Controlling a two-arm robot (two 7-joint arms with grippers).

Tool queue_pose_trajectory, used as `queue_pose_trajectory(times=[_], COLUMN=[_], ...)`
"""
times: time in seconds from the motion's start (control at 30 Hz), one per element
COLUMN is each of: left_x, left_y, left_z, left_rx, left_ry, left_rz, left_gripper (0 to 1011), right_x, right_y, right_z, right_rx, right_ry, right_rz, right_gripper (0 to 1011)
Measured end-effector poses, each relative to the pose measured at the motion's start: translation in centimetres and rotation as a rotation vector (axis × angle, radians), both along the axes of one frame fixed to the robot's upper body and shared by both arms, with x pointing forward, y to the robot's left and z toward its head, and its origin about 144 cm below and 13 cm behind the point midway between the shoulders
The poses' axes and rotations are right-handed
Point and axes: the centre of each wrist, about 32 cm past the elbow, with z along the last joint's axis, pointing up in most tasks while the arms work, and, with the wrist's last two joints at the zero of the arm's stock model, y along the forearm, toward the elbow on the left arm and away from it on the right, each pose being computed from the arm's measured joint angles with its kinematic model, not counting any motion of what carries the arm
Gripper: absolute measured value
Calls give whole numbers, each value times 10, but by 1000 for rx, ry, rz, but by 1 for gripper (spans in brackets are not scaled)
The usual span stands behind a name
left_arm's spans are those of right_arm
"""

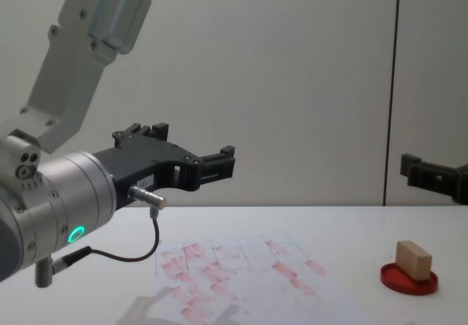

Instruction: Use the one hand to pick up the stamp and affix it onto the A4 paper.

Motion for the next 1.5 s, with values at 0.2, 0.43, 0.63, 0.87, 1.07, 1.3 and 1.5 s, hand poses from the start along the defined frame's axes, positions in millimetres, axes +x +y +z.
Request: queue_pose_trajectory(times=[0.2,0.43,0.63,0.87,1.07,1.3,1.5], left_x=[0,0,0,0,0,0,0], left_y=[0,0,0,0,0,0,0], left_z=[0,0,0,0,0,0,0], left_rx=[0,0,0,0,0,0,0], left_ry=[0,0,0,0,0,0,0], left_rz=[0,0,0,0,0,0,0], left_gripper=[993,993,993,993,993,993,993], right_x=[0,0,0,0,0,0,0], right_y=[0,0,0,0,0,0,0], right_z=[0,0,0,0,0,0,0], right_rx=[0,0,0,0,0,0,0], right_ry=[0,0,0,0,0,0,0], right_rz=[0,0,0,0,0,0,0], right_gripper=[1001,1001,1001,1001,1001,1001,1001])
